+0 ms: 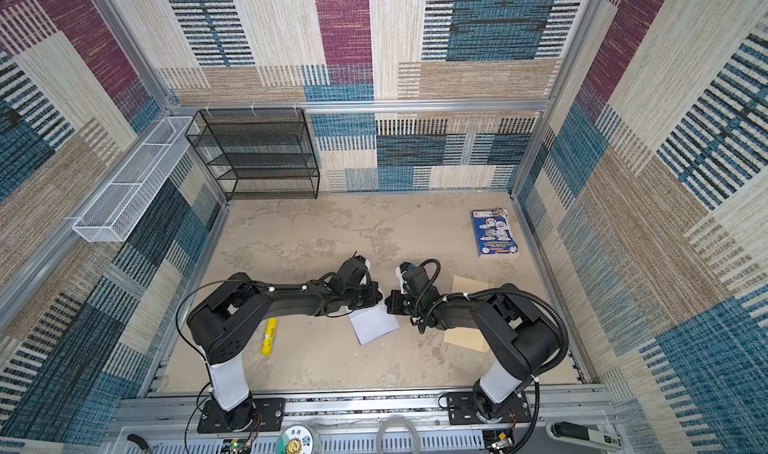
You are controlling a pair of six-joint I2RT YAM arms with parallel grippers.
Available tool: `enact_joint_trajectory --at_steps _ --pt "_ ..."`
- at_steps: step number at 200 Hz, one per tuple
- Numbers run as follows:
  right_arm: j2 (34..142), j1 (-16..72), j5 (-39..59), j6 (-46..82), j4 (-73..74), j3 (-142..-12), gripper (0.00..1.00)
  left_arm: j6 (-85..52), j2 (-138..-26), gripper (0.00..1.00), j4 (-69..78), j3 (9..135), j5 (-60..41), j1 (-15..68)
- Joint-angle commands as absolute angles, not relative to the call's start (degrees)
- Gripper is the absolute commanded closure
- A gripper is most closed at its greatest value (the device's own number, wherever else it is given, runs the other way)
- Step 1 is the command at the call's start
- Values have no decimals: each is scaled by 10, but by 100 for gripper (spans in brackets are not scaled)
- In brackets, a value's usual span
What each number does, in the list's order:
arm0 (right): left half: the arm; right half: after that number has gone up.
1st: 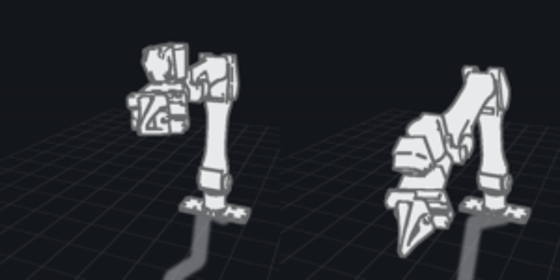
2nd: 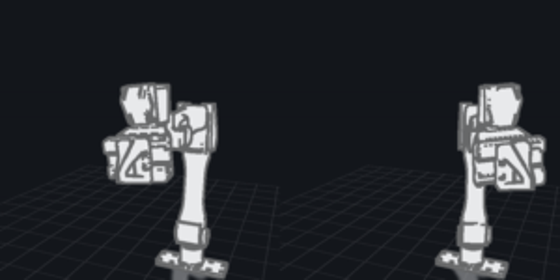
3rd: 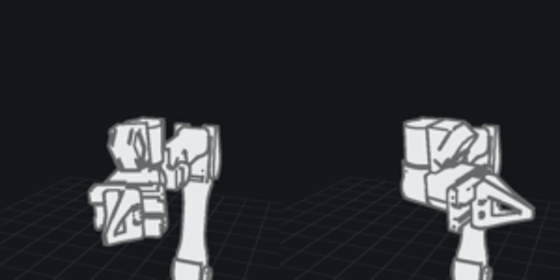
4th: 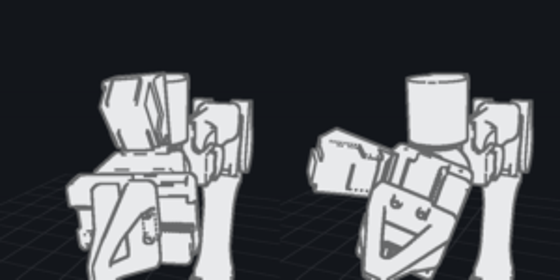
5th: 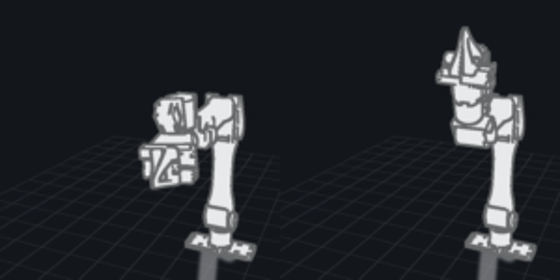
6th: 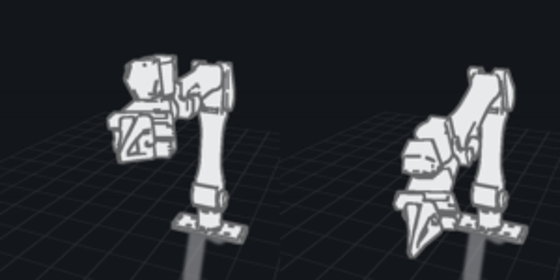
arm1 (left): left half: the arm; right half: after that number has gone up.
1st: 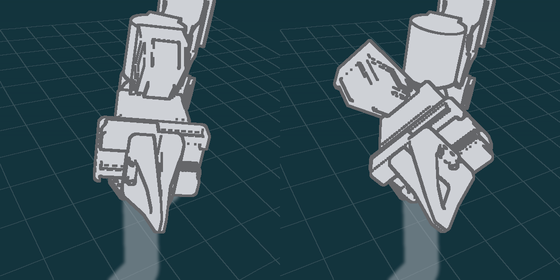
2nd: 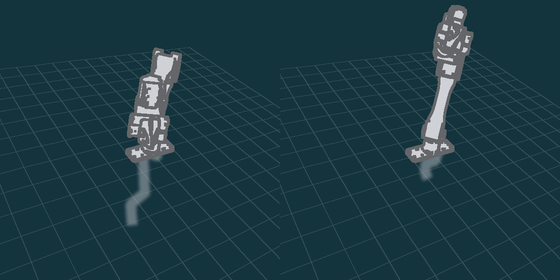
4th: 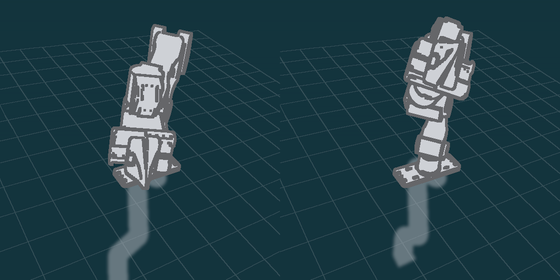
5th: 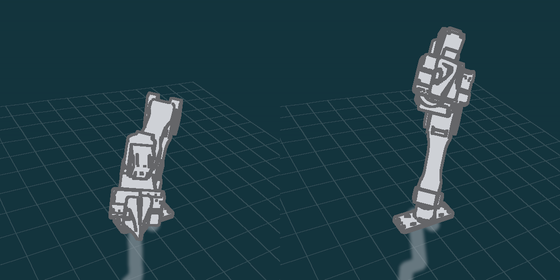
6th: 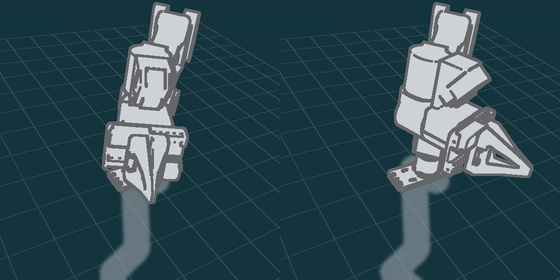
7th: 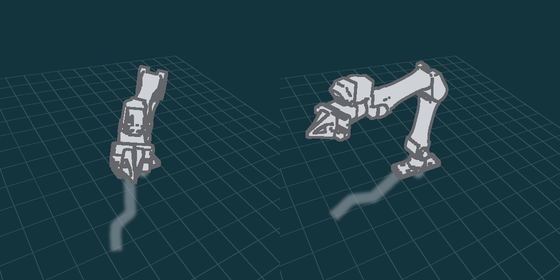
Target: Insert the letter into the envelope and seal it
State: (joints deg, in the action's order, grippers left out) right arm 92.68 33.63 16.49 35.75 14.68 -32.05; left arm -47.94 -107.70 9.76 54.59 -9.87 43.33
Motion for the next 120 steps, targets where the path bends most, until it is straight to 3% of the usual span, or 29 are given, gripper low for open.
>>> enact_joint_trajectory --at_steps 1,120 --pt "927 337 165 353 102 -313 100 -471 -1078 100 61 542 -55 419" --pt "938 337 170 355 109 -315 100 -483 -1093 100 126 560 -124 407"
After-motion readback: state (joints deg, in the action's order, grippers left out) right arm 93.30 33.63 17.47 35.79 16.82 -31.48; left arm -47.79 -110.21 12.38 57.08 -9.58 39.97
